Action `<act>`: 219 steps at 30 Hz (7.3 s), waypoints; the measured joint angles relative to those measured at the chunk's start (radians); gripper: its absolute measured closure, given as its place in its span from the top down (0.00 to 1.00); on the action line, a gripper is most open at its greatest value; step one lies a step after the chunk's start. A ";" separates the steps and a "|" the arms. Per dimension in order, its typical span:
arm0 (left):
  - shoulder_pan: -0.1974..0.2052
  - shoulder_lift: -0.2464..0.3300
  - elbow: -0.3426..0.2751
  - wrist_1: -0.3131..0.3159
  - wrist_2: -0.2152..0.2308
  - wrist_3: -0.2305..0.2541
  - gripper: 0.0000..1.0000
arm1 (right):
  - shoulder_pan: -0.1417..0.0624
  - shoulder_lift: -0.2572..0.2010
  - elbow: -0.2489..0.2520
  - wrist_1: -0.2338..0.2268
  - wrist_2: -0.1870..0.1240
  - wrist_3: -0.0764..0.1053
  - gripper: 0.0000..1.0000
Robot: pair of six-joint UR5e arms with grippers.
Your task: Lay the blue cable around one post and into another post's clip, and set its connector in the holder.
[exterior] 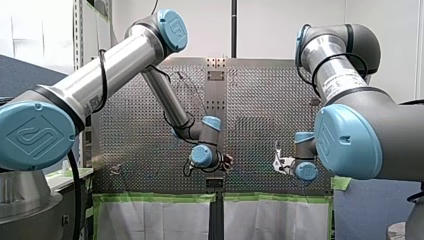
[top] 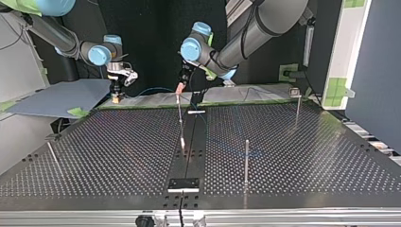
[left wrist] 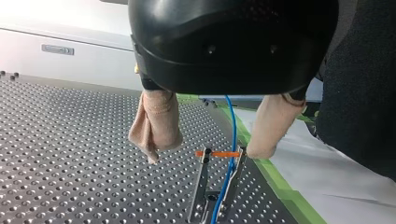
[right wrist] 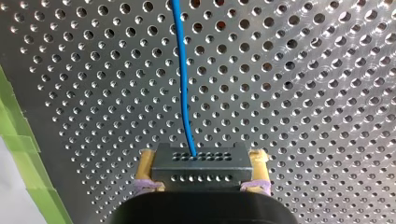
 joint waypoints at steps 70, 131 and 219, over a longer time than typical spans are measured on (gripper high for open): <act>0.022 0.332 -0.215 -0.079 -0.304 -0.325 1.00 | -0.004 0.005 0.000 -0.009 -0.031 0.049 0.00; 0.307 0.603 -0.216 0.033 -0.270 -0.838 1.00 | 0.008 0.017 0.001 -0.013 -0.032 0.042 0.00; 0.411 0.528 -0.050 0.008 -0.127 -1.291 1.00 | 0.020 -0.326 0.038 0.282 -0.037 0.129 0.00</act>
